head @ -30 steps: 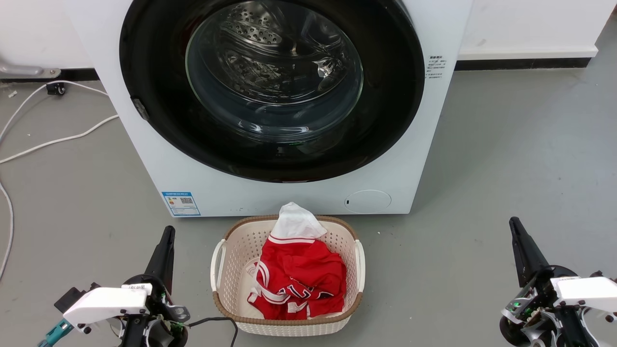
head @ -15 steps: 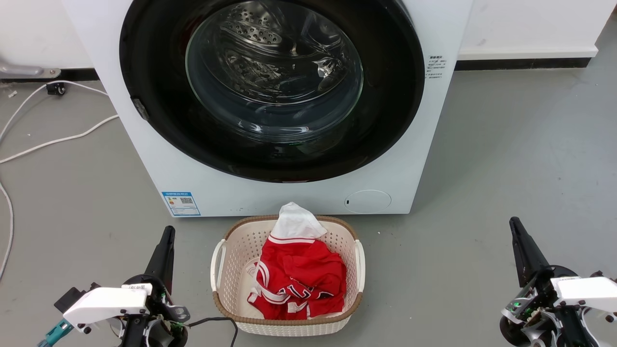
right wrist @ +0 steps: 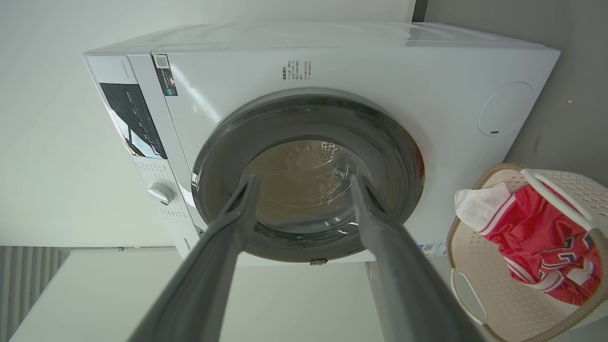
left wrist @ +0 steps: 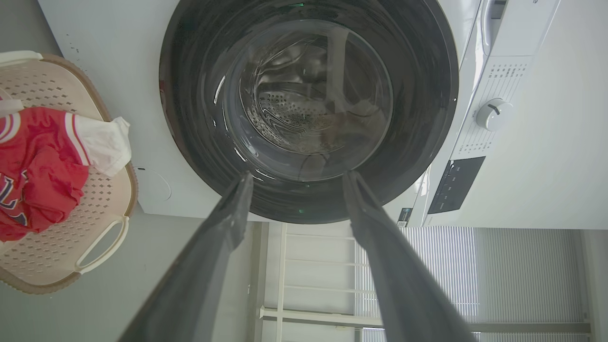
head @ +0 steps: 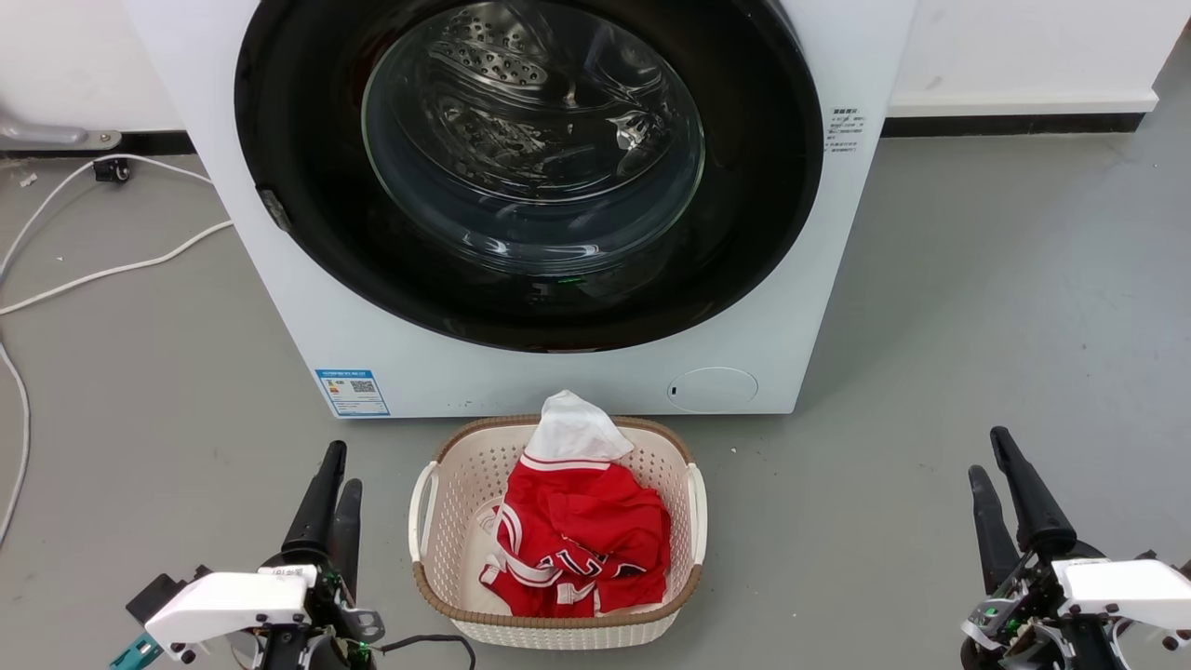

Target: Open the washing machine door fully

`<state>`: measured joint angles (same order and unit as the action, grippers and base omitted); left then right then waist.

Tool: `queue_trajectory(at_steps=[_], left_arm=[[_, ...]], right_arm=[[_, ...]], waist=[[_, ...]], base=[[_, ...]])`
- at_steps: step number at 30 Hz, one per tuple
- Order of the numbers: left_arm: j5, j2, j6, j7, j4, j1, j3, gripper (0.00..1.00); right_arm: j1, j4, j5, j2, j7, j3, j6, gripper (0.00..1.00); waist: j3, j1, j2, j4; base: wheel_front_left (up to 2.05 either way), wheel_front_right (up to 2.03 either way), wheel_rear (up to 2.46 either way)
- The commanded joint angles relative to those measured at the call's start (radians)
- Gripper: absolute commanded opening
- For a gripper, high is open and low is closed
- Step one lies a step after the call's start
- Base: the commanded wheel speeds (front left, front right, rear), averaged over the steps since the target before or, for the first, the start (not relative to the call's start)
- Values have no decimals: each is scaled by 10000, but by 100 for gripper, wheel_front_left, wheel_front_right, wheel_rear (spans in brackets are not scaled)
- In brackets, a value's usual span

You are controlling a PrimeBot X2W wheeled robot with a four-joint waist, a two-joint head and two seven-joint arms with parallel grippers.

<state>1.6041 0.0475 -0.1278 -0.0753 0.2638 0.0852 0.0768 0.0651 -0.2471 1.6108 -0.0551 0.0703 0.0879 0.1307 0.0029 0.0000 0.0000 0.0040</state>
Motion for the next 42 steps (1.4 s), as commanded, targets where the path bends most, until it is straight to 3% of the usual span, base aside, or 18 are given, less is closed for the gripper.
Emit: queue_trajectory(at_steps=[1, 9, 30, 42], left_arm=[[-134, 22, -13, 140, -228, 244, -137, 100], [-884, 55, -15, 471, -386, 315, -293, 100], [-5935, 29, 31, 1299, -908, 555, -255, 100], [-8337, 35, 164, 1703, -754, 602, -383, 100]], right_arm=[[87, 311, -137, -16, -137, -58, 0, 100], [-32, 590, -1063, -10, -459, -97, 0, 100], [-145, 1389, -7006, 4, -1277, -187, 0, 100], [-378, 1530, -9247, 13, -1658, -215, 0, 100]], waist=[[-3, 0, 0, 21], [-12, 0, 0, 82], [28, 0, 0, 247], [45, 0, 0, 254]], base=[[0, 0, 0], [0, 0, 0], [0, 0, 0], [0, 0, 0]])
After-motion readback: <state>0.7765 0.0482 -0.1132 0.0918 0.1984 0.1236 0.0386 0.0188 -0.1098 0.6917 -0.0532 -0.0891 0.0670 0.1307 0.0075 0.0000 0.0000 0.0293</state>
